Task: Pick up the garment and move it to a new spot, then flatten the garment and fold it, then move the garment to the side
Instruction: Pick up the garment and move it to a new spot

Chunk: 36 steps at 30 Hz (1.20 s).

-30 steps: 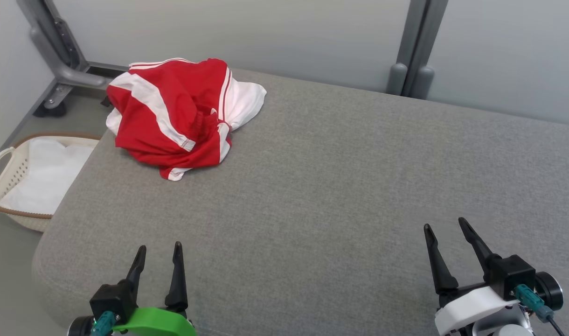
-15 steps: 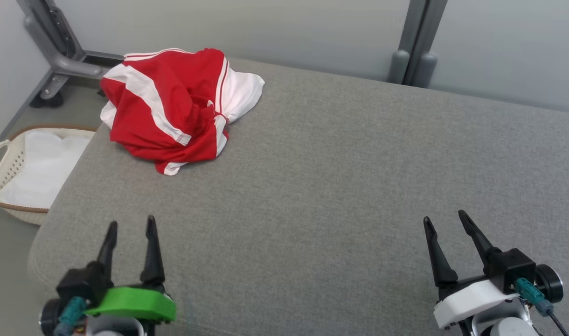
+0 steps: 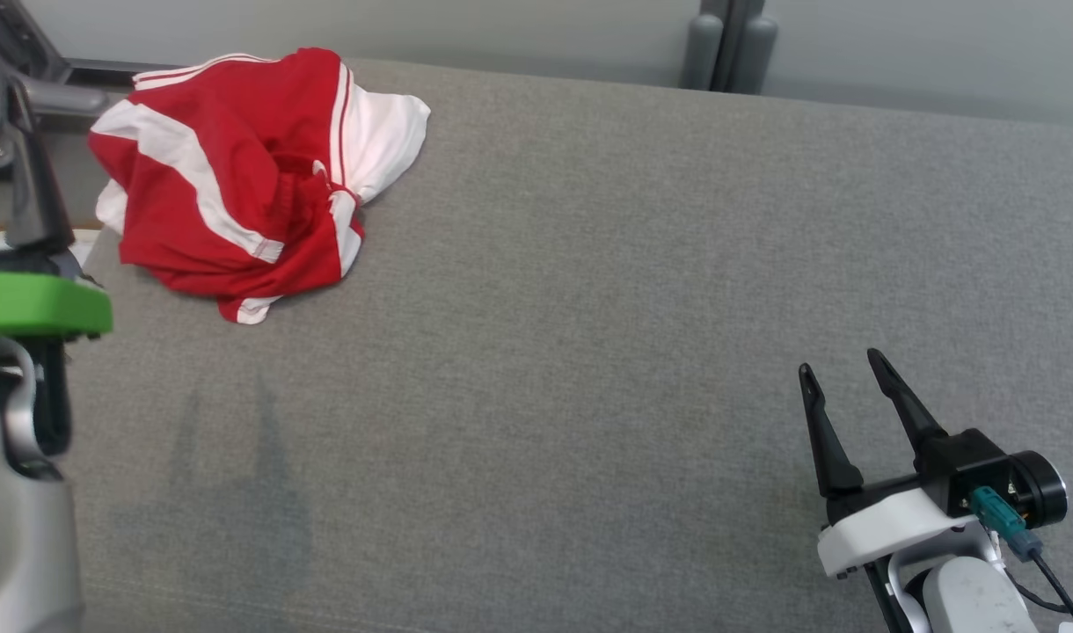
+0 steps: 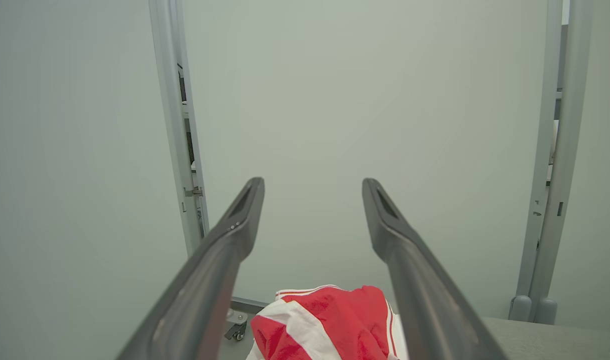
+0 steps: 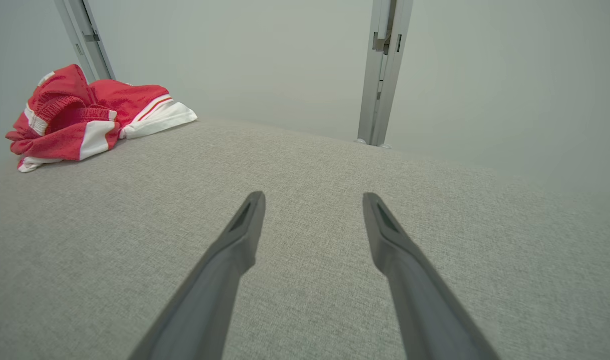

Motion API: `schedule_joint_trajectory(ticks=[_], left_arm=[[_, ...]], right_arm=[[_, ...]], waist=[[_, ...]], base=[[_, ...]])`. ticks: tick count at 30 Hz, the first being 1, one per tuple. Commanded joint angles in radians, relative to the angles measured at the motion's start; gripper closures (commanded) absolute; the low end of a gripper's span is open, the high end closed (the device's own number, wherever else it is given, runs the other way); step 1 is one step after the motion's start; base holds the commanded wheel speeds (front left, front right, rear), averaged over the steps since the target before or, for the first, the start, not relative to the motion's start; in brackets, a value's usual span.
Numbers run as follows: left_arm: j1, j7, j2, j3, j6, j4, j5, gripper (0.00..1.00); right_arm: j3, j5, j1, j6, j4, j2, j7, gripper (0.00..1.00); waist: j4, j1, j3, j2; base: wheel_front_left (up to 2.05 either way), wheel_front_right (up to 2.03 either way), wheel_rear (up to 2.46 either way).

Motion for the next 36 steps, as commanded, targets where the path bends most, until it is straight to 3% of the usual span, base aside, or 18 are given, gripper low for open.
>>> schedule_joint_trajectory(ticks=[1, 8, 16, 29, 31, 33, 34, 36], left_arm=[[-0.037, 0.030, 0.024, 0.002, -0.006, 0.013, -0.008, 0.00], [-0.196, 0.186, 0.093, -0.019, -0.018, 0.178, -0.077, 0.00], [-0.282, 0.311, 0.120, -0.076, -0.024, 0.402, -0.150, 0.00], [-0.346, 0.269, 0.129, -0.130, -0.018, 0.582, -0.170, 0.00], [-0.355, 0.248, 0.133, -0.123, -0.014, 0.597, -0.175, 0.55], [-0.361, 0.229, 0.137, -0.120, -0.014, 0.610, -0.177, 0.95], [-0.362, 0.219, 0.139, -0.119, -0.011, 0.614, -0.175, 1.00], [-0.361, 0.202, 0.140, -0.119, -0.011, 0.623, -0.174, 1.00]], right_arm=[[0.002, -0.007, -0.013, 0.000, -0.005, -0.005, -0.005, 0.00], [0.020, -0.038, -0.057, 0.000, -0.014, -0.005, -0.005, 0.00], [0.017, -0.063, -0.096, 0.000, -0.029, -0.004, -0.005, 0.00], [0.003, -0.073, -0.141, 0.000, -0.047, -0.004, -0.005, 0.00], [0.005, -0.070, -0.144, 0.000, -0.045, -0.005, -0.005, 0.00], [0.007, -0.067, -0.144, 0.000, -0.040, -0.005, -0.005, 0.00], [0.007, -0.065, -0.144, 0.000, -0.038, -0.005, -0.005, 0.00], [0.006, -0.059, -0.145, 0.000, -0.033, -0.005, -0.005, 0.00]], waist=[[-0.045, 0.0000, 0.051, 0.0000], [-0.107, 0.0000, 0.152, 0.0000], [-0.146, 0.0000, 0.265, 0.0000], [-0.139, 0.0000, 0.355, 0.0000], [-0.137, 0.0000, 0.354, 0.0000], [-0.136, 0.0000, 0.349, 0.0000], [-0.136, 0.0000, 0.346, 0.0000], [-0.136, 0.0000, 0.336, 0.0000]], base=[[0.00, 0.00, 0.00], [0.00, 0.00, 0.00], [0.00, 0.00, 0.00], [0.00, 0.00, 0.00], [0.00, 0.00, 0.00], [0.00, 0.00, 0.00], [0.00, 0.00, 0.00], [0.00, 0.00, 0.00]])
